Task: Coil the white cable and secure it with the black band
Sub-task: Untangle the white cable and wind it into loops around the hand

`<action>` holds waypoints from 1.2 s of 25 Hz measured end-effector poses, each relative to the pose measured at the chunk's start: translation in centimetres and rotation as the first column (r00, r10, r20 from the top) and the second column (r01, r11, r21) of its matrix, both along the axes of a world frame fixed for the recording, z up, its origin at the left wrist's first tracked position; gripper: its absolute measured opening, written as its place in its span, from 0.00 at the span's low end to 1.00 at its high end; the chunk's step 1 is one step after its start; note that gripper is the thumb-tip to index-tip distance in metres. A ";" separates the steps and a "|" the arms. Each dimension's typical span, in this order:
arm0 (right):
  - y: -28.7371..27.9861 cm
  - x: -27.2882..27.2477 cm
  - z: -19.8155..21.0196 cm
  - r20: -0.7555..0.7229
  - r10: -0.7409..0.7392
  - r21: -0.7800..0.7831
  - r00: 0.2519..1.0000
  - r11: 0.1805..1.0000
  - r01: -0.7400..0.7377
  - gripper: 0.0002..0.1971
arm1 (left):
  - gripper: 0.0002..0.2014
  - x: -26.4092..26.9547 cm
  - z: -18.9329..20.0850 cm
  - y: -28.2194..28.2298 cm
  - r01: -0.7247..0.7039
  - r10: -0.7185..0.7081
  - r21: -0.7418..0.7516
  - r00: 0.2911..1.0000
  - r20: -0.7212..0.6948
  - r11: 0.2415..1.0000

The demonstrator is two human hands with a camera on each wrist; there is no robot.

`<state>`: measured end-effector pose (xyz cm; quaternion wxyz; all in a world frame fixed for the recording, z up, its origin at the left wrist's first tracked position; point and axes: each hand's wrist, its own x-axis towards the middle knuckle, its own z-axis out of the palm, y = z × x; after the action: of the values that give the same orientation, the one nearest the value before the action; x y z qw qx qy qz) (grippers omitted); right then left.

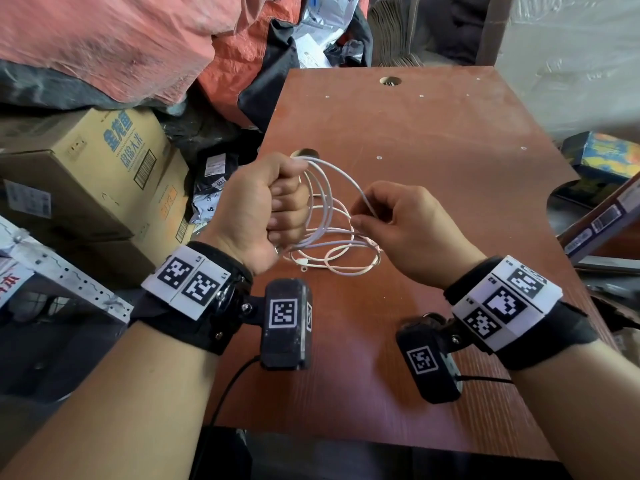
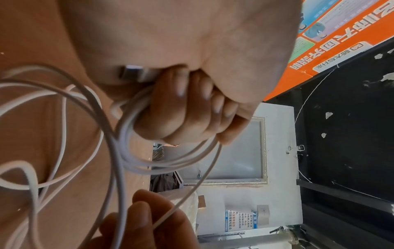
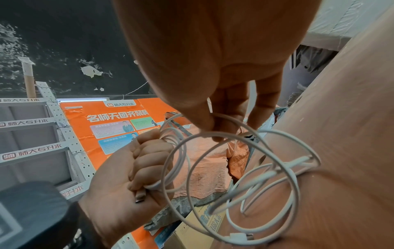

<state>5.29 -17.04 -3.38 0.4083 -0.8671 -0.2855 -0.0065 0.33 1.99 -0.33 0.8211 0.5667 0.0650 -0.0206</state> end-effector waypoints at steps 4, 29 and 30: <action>0.1 -0.1 0.1 -0.019 0.011 0.024 1.000 1.000 -0.010 0.07 | 0.21 0.0 0.1 0.6 0.078 -0.077 -0.124 0.997 0.014 0.989; -0.4 0.2 -0.4 -0.043 -0.034 0.094 0.998 0.995 0.038 0.08 | 0.22 0.7 0.7 -0.1 0.094 -0.086 -0.402 0.996 0.038 0.911; -0.3 0.1 -0.4 -0.029 -0.035 0.102 0.999 0.994 0.038 0.08 | 0.22 0.7 0.7 -0.1 0.108 -0.098 -0.415 0.994 0.044 0.903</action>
<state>5.42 -17.36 -3.81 0.4558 -0.8501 -0.2633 -0.0167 1.01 1.91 0.37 0.9215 0.3813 0.0200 -0.0711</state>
